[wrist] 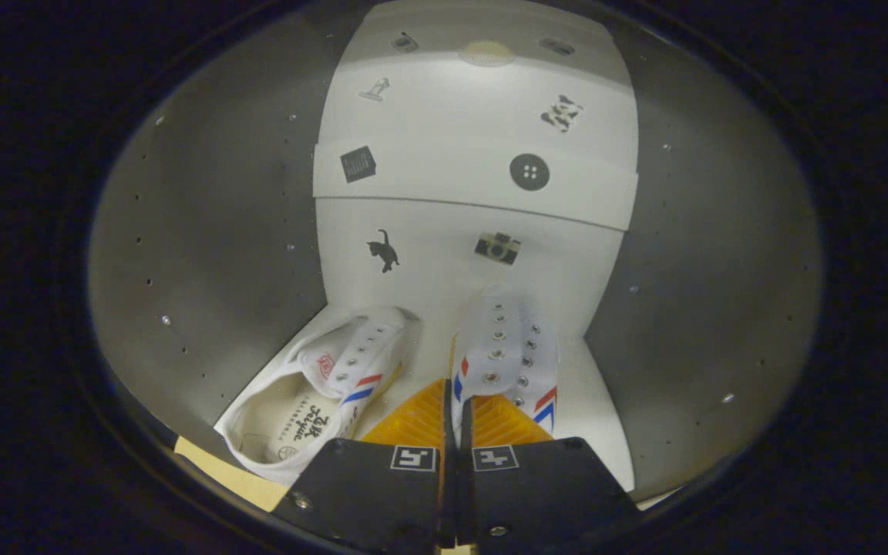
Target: Open the shoe cabinet door, grab the shoes and put them into the shoe cabinet, then close the shoe cabinet door.
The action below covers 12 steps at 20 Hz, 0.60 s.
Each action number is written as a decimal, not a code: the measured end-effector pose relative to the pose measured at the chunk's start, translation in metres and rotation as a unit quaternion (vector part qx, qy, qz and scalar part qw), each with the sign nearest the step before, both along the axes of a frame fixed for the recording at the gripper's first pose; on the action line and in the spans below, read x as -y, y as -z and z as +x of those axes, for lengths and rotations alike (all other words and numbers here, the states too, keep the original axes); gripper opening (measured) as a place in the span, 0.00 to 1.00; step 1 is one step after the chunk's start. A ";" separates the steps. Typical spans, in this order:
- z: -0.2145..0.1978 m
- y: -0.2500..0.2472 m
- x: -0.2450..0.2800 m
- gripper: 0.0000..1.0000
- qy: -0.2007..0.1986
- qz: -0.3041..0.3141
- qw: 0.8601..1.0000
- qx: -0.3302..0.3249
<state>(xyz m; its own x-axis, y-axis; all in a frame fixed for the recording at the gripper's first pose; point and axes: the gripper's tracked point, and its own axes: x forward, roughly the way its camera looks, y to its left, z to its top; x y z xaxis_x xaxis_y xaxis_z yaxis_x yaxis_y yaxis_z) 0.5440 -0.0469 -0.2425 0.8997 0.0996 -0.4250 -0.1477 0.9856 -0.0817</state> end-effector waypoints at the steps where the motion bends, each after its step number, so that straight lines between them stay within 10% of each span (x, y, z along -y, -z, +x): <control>1: 0.003 0.005 -0.001 0.05 0.002 0.004 1.000 -0.011; 12: -0.007 -0.011 0.006 0.31 0.042 0.006 0.999 0.007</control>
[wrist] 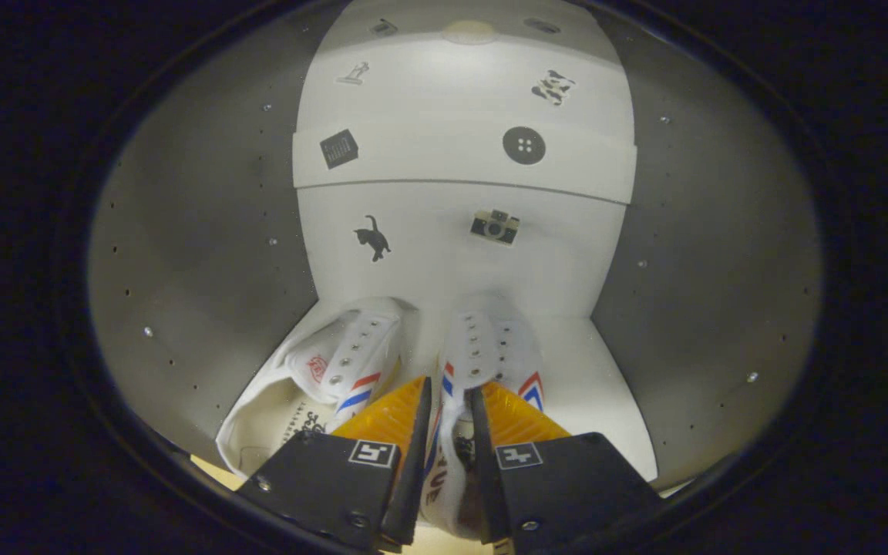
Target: Open the shoe cabinet door, grab the shoes and put them into the shoe cabinet, then close the shoe cabinet door.
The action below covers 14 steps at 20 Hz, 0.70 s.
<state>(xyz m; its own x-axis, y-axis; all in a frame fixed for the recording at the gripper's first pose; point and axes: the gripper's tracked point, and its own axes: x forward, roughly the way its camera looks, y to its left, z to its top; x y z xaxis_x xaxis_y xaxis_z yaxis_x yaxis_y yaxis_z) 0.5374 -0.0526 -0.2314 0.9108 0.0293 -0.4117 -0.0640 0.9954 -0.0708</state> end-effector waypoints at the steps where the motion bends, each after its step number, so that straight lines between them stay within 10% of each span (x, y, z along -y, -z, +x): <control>1: -0.008 -0.005 0.000 0.34 0.003 0.002 1.000 0.004; 4: -0.044 -0.025 -0.004 0.34 0.005 0.022 1.000 0.019; 9: -0.134 -0.052 -0.017 0.75 -0.012 0.011 0.999 0.043; 14: -0.240 -0.078 -0.018 0.91 -0.016 0.029 0.997 0.072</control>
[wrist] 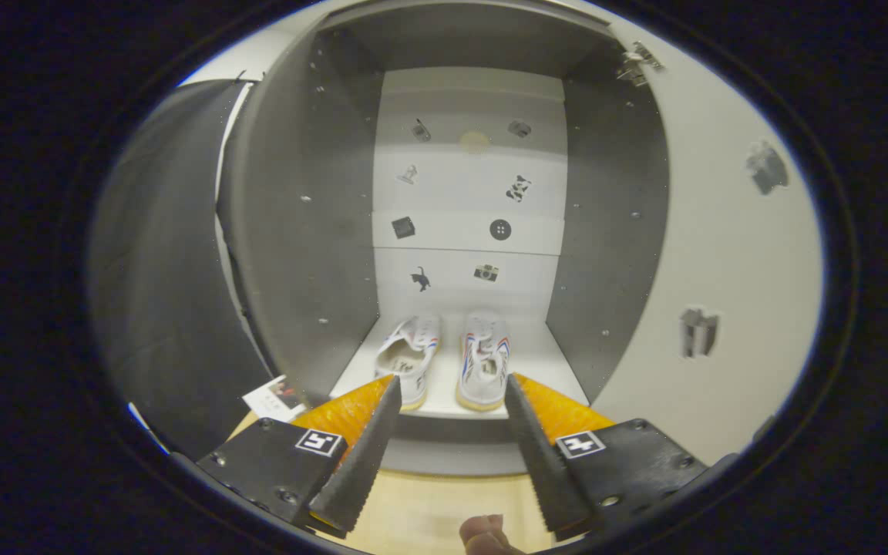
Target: Open the shoe cabinet door, grab the shoes and put them into the shoe cabinet, then close the shoe cabinet door.
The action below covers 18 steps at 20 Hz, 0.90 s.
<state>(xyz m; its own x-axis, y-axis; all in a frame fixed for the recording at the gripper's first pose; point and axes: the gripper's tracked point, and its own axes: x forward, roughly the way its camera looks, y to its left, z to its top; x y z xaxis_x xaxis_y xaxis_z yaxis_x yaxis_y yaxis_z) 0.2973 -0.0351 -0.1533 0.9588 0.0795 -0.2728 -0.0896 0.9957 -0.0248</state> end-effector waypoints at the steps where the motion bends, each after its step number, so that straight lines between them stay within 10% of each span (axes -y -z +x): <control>1: -0.023 -0.007 0.002 0.95 -0.002 0.000 1.000 0.008; 10: -0.213 -0.065 0.059 0.99 0.001 0.021 0.998 0.063; 18: -0.291 -0.088 0.123 1.00 -0.016 0.055 0.995 0.076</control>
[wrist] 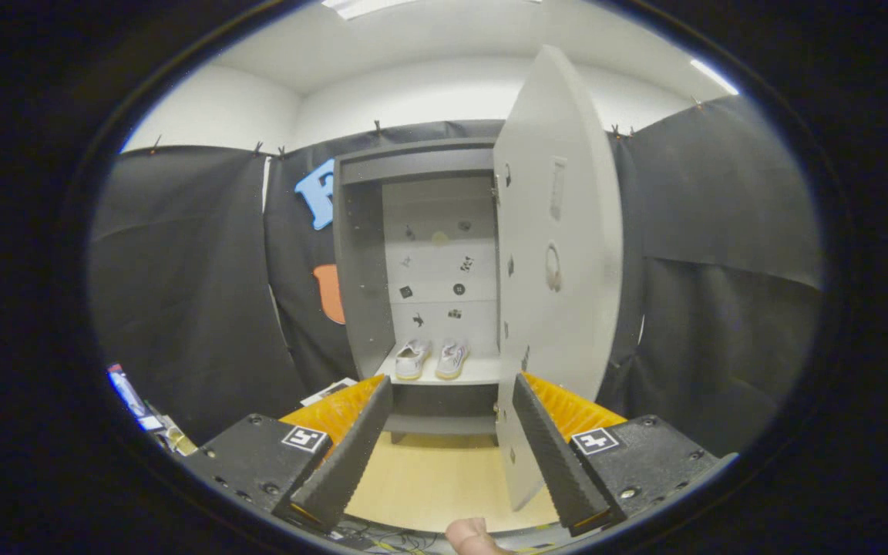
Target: Open the shoe cabinet door, grab the shoes and put them into the shoe cabinet, then close the shoe cabinet door.
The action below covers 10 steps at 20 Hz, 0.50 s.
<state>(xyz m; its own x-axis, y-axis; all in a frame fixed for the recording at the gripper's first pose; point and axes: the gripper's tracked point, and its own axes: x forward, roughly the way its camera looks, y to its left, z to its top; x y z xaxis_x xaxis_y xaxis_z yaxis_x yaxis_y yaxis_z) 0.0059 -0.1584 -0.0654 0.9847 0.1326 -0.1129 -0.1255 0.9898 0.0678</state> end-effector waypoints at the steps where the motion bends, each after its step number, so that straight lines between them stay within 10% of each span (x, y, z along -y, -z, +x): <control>1: -0.007 -0.002 0.012 1.00 -0.001 -0.004 1.000 -0.002; 10: -0.015 0.008 0.144 1.00 0.066 -0.028 0.997 -0.010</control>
<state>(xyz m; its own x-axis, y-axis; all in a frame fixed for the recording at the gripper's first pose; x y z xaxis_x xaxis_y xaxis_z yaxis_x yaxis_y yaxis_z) -0.0089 -0.3019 -0.0737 0.9907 -0.0048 -0.1358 0.0066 0.9999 0.0130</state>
